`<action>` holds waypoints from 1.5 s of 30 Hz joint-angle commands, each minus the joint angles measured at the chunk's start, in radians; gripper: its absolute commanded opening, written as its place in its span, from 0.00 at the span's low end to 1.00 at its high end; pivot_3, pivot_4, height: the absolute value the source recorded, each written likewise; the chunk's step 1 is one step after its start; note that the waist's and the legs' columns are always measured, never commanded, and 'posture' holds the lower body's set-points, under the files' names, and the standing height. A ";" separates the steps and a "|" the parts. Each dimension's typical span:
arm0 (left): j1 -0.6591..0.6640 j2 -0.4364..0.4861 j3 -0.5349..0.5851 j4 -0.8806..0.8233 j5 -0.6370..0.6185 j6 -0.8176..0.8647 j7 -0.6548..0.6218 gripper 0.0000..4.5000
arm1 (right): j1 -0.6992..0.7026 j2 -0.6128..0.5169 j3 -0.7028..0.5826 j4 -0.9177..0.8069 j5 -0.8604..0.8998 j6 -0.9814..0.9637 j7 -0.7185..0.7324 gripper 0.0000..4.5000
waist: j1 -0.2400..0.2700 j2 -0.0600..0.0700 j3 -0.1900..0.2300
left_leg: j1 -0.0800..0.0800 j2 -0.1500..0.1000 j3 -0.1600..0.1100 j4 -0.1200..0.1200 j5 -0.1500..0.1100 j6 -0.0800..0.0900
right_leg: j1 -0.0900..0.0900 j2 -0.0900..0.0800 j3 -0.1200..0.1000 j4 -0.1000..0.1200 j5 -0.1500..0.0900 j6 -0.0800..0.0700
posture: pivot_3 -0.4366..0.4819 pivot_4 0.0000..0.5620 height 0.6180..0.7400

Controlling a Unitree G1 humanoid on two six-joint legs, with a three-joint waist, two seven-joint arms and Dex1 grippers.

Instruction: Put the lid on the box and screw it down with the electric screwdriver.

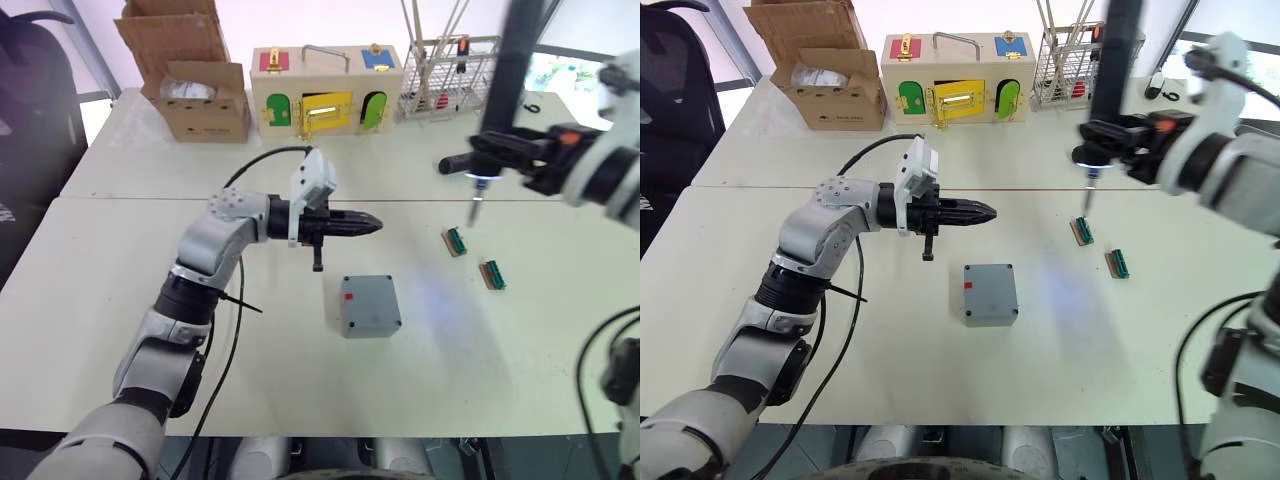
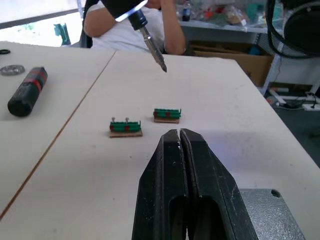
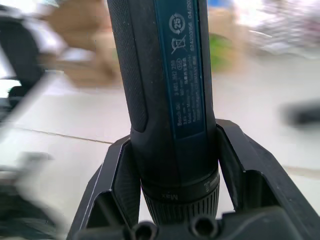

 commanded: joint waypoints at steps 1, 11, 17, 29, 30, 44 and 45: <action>0.001 -0.005 -0.058 -0.089 0.009 -0.028 -0.034 0.00 | 0.029 -0.110 -0.065 0.128 0.029 0.115 0.094 0.40 | 0.002 0.000 0.000 | 0.000 0.000 0.000 -0.001 0.000 0.000 | 0.000 0.001 0.000 0.000 0.000 0.000 | 0.48 0.27 0.62; 0.101 0.025 -0.197 -0.248 0.083 -0.071 -0.030 0.00 | 0.426 -0.322 0.040 0.282 -0.125 0.107 0.440 0.40 | -0.003 0.010 0.004 | 0.001 0.001 0.001 0.002 0.001 0.000 | 0.000 0.000 0.001 0.002 0.001 -0.002 | 0.48 0.27 0.62; 0.134 0.037 -0.212 -0.268 0.102 -0.067 -0.008 0.00 | 0.449 -0.315 0.189 0.384 -0.297 -0.011 0.584 0.40 | -0.004 0.015 0.004 | 0.002 0.002 0.002 0.003 0.000 0.001 | 0.001 0.001 0.002 0.002 0.001 -0.002 | 0.48 0.27 0.62; 0.161 0.065 -0.213 -0.298 0.098 -0.050 0.010 0.00 | 0.357 -0.258 0.333 0.486 -0.508 -0.073 0.711 0.40 | -0.014 0.015 0.004 | 0.002 0.002 0.002 0.003 0.001 0.000 | 0.001 0.001 0.002 0.002 0.001 -0.002 | 0.48 0.27 0.62; 0.159 0.063 -0.210 -0.295 0.097 -0.047 0.016 0.00 | 0.351 -0.254 0.337 0.489 -0.520 -0.074 0.718 0.40 | -0.014 0.015 0.004 | 0.002 0.002 0.002 0.003 0.001 0.000 | 0.001 0.001 0.002 0.002 0.001 -0.002 | 0.48 0.27 0.62; 0.089 0.085 -0.094 -0.158 0.098 -0.041 0.076 0.00 | 0.293 -0.209 0.309 0.467 -0.620 -0.104 0.755 1.00 | -0.013 0.015 0.004 | 0.002 0.002 0.002 0.006 0.001 -0.001 | 0.002 0.002 0.001 0.004 0.002 -0.001 | 0.48 0.27 0.62; 0.087 0.091 -0.086 -0.153 0.093 -0.038 0.073 0.00 | 0.295 -0.215 0.310 0.457 -0.624 -0.121 0.770 1.00 | -0.014 0.015 0.004 | 0.002 0.002 0.002 0.007 0.001 -0.001 | 0.002 0.002 0.001 0.004 0.002 -0.001 | 0.48 0.27 0.62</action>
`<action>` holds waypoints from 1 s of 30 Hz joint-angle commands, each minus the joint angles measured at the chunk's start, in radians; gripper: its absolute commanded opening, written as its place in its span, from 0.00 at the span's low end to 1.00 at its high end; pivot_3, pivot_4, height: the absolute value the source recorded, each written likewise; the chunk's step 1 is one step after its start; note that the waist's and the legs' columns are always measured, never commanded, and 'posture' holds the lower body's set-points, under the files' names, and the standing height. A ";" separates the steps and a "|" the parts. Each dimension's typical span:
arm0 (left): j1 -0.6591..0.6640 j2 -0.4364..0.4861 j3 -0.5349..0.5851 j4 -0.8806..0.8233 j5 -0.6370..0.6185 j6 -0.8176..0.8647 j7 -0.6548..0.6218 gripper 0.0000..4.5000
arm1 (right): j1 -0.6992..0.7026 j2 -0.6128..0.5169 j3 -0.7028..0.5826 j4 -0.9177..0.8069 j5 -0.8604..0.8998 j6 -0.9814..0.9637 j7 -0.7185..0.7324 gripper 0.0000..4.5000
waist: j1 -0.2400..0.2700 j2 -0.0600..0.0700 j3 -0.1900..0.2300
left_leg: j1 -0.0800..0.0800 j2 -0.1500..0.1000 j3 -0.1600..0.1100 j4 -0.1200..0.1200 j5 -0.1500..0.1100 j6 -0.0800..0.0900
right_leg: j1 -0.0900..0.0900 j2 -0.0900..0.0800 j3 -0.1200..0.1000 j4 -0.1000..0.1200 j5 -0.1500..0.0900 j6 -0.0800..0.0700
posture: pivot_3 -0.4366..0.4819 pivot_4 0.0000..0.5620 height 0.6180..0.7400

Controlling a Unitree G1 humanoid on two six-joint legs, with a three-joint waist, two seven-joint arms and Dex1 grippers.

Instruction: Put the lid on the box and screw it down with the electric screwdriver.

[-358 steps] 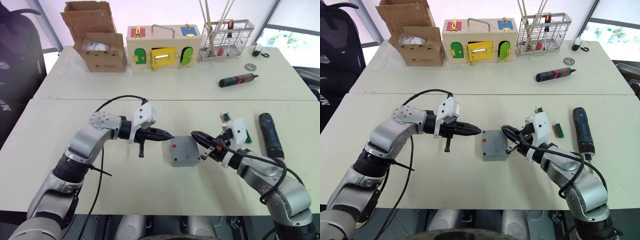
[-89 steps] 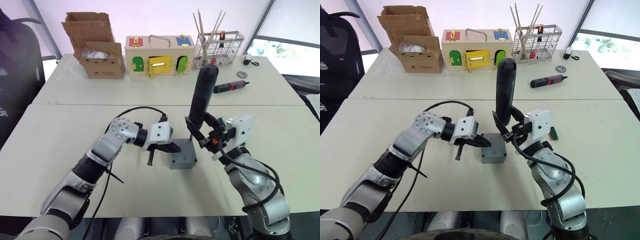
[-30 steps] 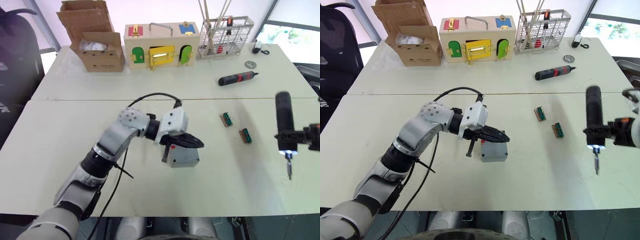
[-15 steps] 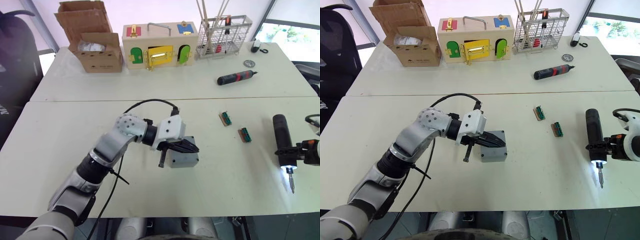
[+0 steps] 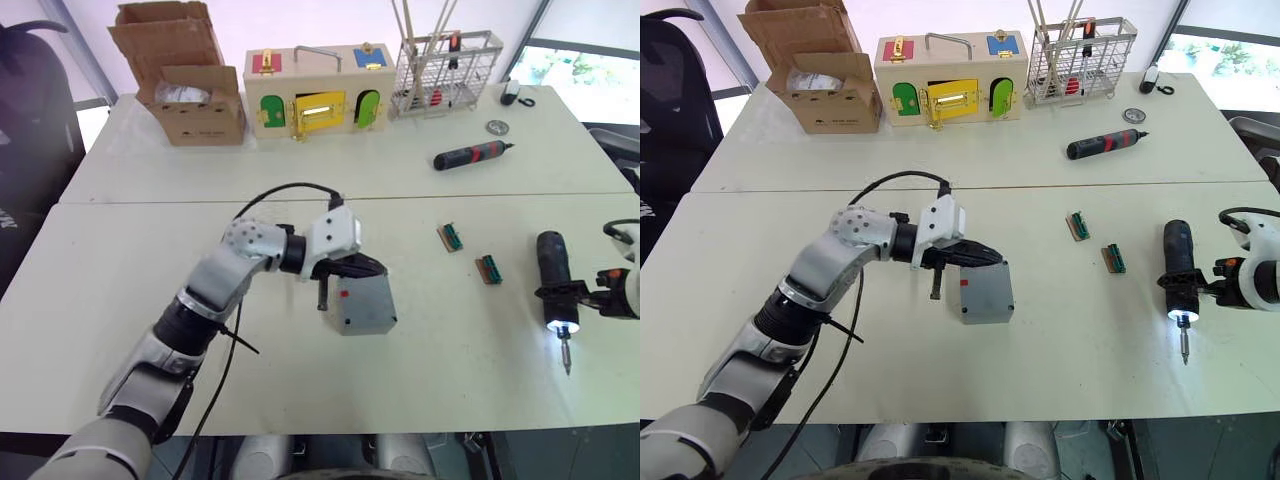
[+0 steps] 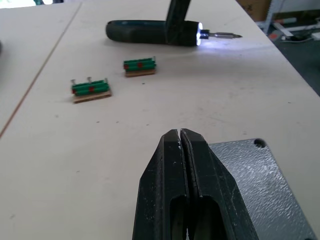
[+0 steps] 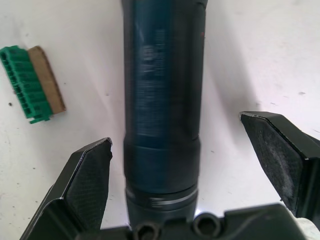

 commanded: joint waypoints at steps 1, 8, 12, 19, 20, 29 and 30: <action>-0.023 0.025 0.067 0.004 -0.039 0.016 -0.019 0.00 | -0.042 -0.023 -0.064 -0.037 -0.003 -0.030 0.040 1.00 | -0.001 0.000 0.000 | 0.000 0.000 0.000 0.001 0.000 0.000 | 0.000 0.000 0.000 0.000 0.000 0.000 | 0.48 0.27 0.62; -0.033 0.105 0.110 0.083 -0.033 0.010 -0.061 0.00 | -0.052 -0.060 -0.140 -0.109 -0.013 -0.100 0.101 1.00 | 0.001 0.000 0.000 | 0.000 0.000 -0.001 0.002 0.000 0.000 | 0.000 0.000 -0.001 0.002 0.000 0.000 | 0.48 0.27 0.62; -0.005 0.142 0.102 0.080 -0.028 0.026 -0.083 0.00 | 0.011 -0.035 -0.270 -0.314 0.083 -0.085 0.169 1.00 | -0.001 0.000 0.000 | -0.002 0.000 -0.001 0.005 0.000 0.000 | 0.000 0.000 -0.001 0.002 0.000 0.001 | 0.48 0.27 0.62; 0.121 0.161 0.026 0.080 0.052 -0.022 -0.069 0.00 | 0.378 0.065 -0.299 -0.862 0.028 -0.306 0.162 1.00 | 0.007 -0.002 -0.001 | -0.001 0.000 -0.004 0.006 -0.001 0.000 | 0.002 0.000 -0.001 0.003 0.001 0.001 | 0.48 0.27 0.62; 0.131 0.150 0.022 0.074 0.048 -0.016 -0.065 0.00 | 0.390 0.092 -0.294 -0.895 0.049 -0.308 0.155 1.00 | 0.013 -0.002 -0.001 | -0.001 0.000 -0.004 0.008 -0.001 0.000 | 0.002 0.000 -0.001 0.003 0.001 0.002 | 0.48 0.27 0.62; 0.145 0.122 -0.025 0.031 0.067 0.004 -0.070 0.00 | 0.438 0.259 -0.126 -1.128 0.141 -0.289 0.055 1.00 | 0.024 -0.005 -0.001 | -0.002 -0.001 -0.003 0.010 -0.001 0.001 | 0.002 -0.001 0.001 0.002 0.003 0.004 | 0.48 0.27 0.62; 0.143 0.121 -0.030 0.035 0.071 -0.003 -0.072 0.00 | 0.432 0.273 -0.104 -1.132 0.142 -0.286 0.040 1.00 | 0.024 -0.005 -0.001 | -0.002 -0.001 -0.003 0.010 -0.001 0.001 | 0.001 0.000 0.001 0.002 0.003 0.004 | 0.48 0.27 0.62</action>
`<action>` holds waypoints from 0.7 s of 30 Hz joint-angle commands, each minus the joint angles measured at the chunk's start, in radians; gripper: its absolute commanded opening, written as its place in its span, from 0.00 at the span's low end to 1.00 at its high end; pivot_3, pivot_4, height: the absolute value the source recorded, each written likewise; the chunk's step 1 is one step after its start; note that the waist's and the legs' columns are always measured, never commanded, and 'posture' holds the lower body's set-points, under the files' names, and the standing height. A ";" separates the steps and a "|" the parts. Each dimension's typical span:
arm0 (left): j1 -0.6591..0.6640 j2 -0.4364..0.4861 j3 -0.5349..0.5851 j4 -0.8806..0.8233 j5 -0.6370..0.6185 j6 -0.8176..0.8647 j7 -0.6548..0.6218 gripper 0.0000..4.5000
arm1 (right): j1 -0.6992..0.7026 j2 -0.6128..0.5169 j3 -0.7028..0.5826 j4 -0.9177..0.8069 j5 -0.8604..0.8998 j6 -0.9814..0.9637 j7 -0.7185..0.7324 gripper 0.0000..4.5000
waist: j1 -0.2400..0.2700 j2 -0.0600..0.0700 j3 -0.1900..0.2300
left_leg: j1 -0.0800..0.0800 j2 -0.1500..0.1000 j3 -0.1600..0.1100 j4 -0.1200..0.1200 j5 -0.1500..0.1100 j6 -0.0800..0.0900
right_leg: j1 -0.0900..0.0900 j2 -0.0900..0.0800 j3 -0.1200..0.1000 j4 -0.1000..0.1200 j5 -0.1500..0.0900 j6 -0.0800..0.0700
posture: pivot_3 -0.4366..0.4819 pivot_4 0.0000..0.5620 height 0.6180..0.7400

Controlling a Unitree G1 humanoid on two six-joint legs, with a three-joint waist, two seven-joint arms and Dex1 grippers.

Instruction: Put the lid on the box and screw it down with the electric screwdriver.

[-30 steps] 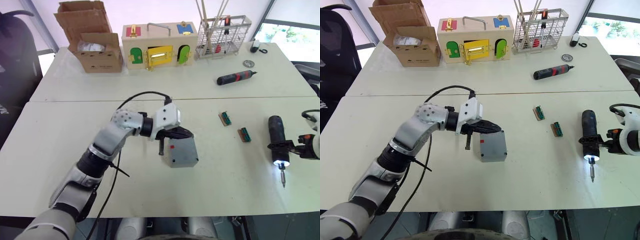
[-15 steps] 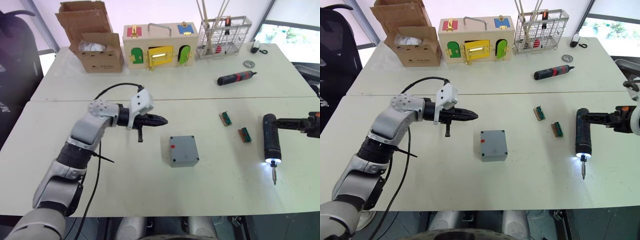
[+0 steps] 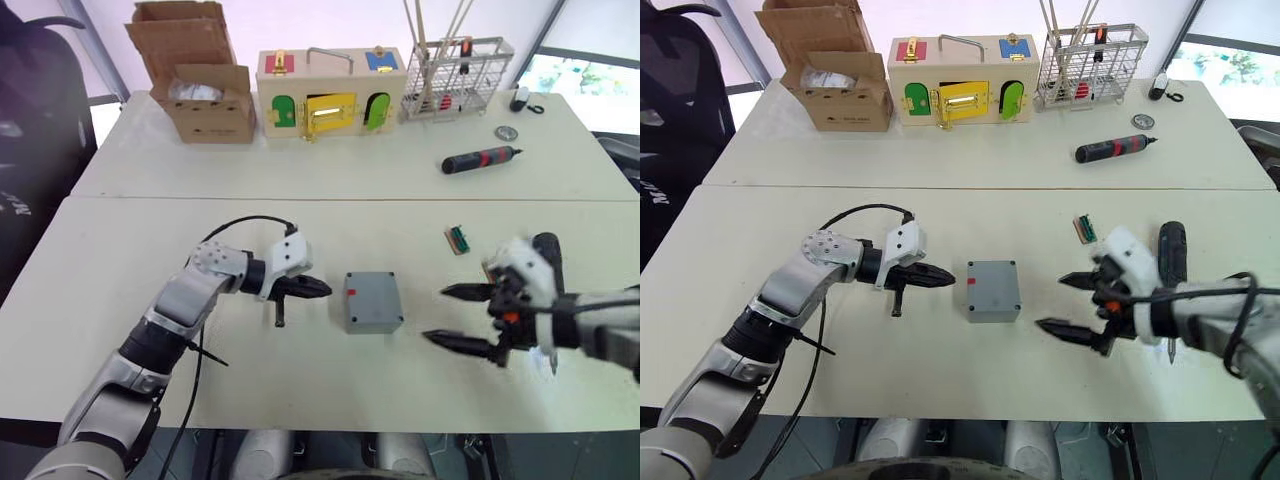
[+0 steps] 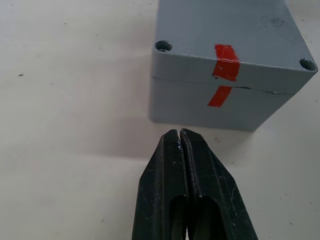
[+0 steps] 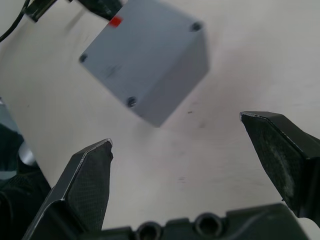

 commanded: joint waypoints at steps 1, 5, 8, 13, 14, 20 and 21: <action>-0.022 -0.009 -0.016 -0.005 0.027 -0.033 -0.002 0.00 | -0.023 0.053 0.065 -0.035 0.004 -0.004 -0.060 1.00 | 0.000 0.000 0.000 | 0.000 0.000 0.000 0.000 0.000 0.000 | 0.000 0.000 0.000 0.000 0.000 0.000 | 0.48 0.27 0.62; -0.063 -0.060 -0.049 0.106 0.081 -0.112 0.011 0.00 | -0.026 0.134 0.138 -0.018 -0.009 0.007 -0.138 1.00 | 0.005 -0.001 -0.001 | 0.000 0.000 0.000 0.000 0.000 0.000 | 0.000 0.000 0.000 0.000 0.000 0.000 | 0.48 0.27 0.62; -0.095 -0.103 -0.054 0.166 0.087 -0.159 -0.003 0.00 | -0.009 0.177 0.134 -0.031 0.042 0.031 -0.160 1.00 | 0.001 -0.002 -0.001 | -0.001 0.000 0.000 0.001 0.000 0.001 | 0.000 0.000 0.000 0.000 0.000 0.000 | 0.48 0.27 0.62; -0.160 -0.190 -0.063 0.300 0.118 -0.242 -0.001 0.00 | 0.001 0.231 0.134 -0.081 0.132 0.083 -0.205 1.00 | 0.001 -0.003 0.000 | -0.001 0.000 0.000 0.001 0.000 0.001 | -0.001 0.000 0.000 0.000 0.000 0.000 | 0.48 0.27 0.62; -0.173 -0.207 -0.063 0.329 0.124 -0.259 0.003 0.00 | 0.010 0.238 0.132 -0.094 0.157 0.094 -0.210 1.00 | 0.002 -0.003 0.000 | -0.001 0.000 0.000 0.001 0.000 0.001 | -0.001 0.000 0.000 0.000 0.000 0.000 | 0.48 0.27 0.62; -0.211 -0.237 -0.044 0.431 0.160 -0.326 0.007 0.00 | 0.080 0.163 0.089 -0.138 0.164 0.096 -0.225 1.00 | 0.001 -0.003 -0.001 | -0.001 0.000 0.000 0.001 -0.001 0.002 | -0.001 0.000 0.000 0.000 0.000 0.000 | 0.48 0.27 0.62; -0.210 -0.224 -0.032 0.434 0.163 -0.329 0.008 0.00 | 0.091 0.123 0.063 -0.141 0.152 0.090 -0.213 1.00 | -0.001 -0.004 0.000 | -0.001 0.000 0.001 0.001 -0.001 0.002 | -0.001 0.000 0.000 0.000 0.000 0.000 | 0.48 0.27 0.62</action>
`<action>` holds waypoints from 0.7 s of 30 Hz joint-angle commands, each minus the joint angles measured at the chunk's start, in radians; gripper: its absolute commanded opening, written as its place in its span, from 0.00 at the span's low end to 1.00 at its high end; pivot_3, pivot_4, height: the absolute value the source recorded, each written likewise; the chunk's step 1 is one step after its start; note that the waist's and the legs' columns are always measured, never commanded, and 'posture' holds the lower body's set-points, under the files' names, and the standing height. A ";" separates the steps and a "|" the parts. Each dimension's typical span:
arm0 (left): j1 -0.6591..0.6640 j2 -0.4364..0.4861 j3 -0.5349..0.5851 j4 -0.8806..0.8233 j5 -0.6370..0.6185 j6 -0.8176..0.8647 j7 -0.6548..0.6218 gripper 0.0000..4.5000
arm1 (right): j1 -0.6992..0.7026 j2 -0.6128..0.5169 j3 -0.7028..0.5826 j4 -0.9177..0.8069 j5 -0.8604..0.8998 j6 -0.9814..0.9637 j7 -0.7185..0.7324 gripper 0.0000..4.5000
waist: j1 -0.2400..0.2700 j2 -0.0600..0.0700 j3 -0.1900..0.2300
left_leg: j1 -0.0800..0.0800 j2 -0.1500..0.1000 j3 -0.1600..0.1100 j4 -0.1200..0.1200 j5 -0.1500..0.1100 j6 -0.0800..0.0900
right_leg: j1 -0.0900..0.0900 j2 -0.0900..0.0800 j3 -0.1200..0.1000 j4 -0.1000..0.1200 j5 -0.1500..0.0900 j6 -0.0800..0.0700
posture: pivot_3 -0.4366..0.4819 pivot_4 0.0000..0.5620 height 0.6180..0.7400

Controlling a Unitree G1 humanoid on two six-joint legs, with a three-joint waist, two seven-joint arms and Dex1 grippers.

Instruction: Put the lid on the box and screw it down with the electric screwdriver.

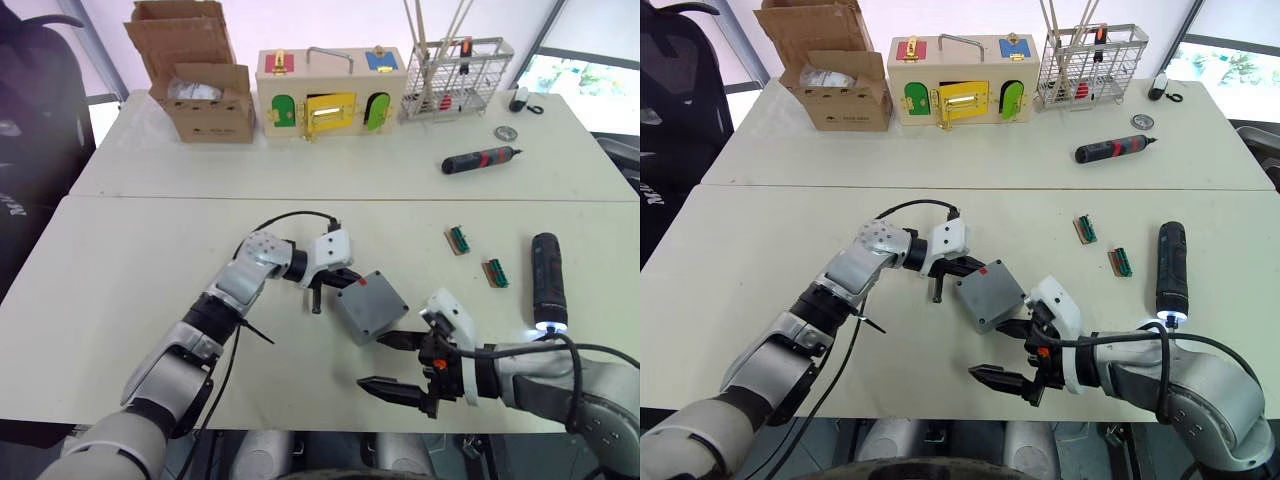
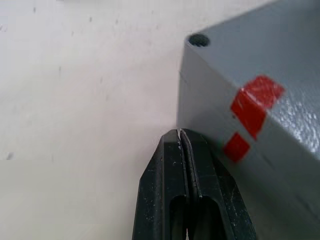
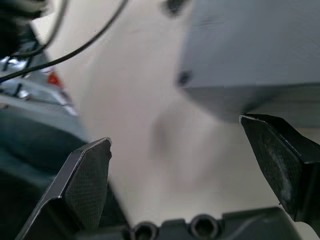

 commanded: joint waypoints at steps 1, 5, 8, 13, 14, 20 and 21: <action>-0.015 0.040 0.038 0.006 0.013 -0.036 0.003 0.00 | 0.030 -0.113 -0.100 -0.039 -0.026 -0.026 0.026 1.00 | -0.003 0.000 0.000 | 0.000 0.000 0.000 0.000 0.000 0.000 | 0.000 0.000 0.000 0.000 0.000 0.000 | 0.48 0.27 0.62; 0.015 0.108 0.071 -0.061 -0.003 0.010 -0.008 0.00 | 0.023 -0.204 -0.114 0.013 -0.101 -0.089 0.050 1.00 | -0.001 0.000 0.000 | 0.000 0.001 0.000 0.000 0.000 0.000 | -0.001 0.001 0.000 0.001 0.000 0.000 | 0.48 0.27 0.62; 0.079 0.171 0.112 -0.221 -0.087 0.157 -0.059 0.00 | -0.041 -0.207 -0.048 0.089 -0.187 -0.171 0.056 1.00 | -0.009 -0.001 0.000 | 0.000 0.001 0.000 0.000 0.000 0.000 | -0.001 0.001 0.001 0.000 0.000 0.000 | 0.48 0.27 0.62; 0.172 0.252 0.089 -0.400 -0.119 0.276 -0.109 0.00 | -0.124 -0.186 0.069 0.156 -0.258 -0.242 0.097 1.00 | -0.002 -0.001 0.001 | 0.000 0.001 0.000 0.000 0.000 0.000 | 0.000 0.000 0.000 0.000 0.000 0.000 | 0.48 0.27 0.62; 0.180 0.256 0.087 -0.414 -0.119 0.286 -0.108 0.00 | -0.131 -0.186 0.083 0.162 -0.267 -0.249 0.105 1.00 | 0.001 -0.001 0.001 | 0.000 0.001 0.000 0.000 0.000 0.000 | 0.000 0.000 0.000 0.000 0.000 0.000 | 0.48 0.27 0.62; 0.195 0.225 0.035 -0.437 -0.093 0.283 -0.081 0.00 | -0.161 -0.181 0.179 0.164 -0.303 -0.287 0.164 1.00 | 0.000 -0.001 0.001 | 0.000 0.001 0.000 0.001 0.000 0.000 | 0.000 0.000 0.000 0.000 0.000 0.000 | 0.48 0.27 0.62; 0.192 0.214 0.028 -0.432 -0.088 0.279 -0.074 0.00 | -0.160 -0.181 0.187 0.163 -0.308 -0.290 0.169 1.00 | 0.000 -0.001 0.001 | 0.000 0.001 0.000 0.001 0.000 0.000 | 0.000 0.000 0.000 0.000 0.000 0.000 | 0.48 0.27 0.62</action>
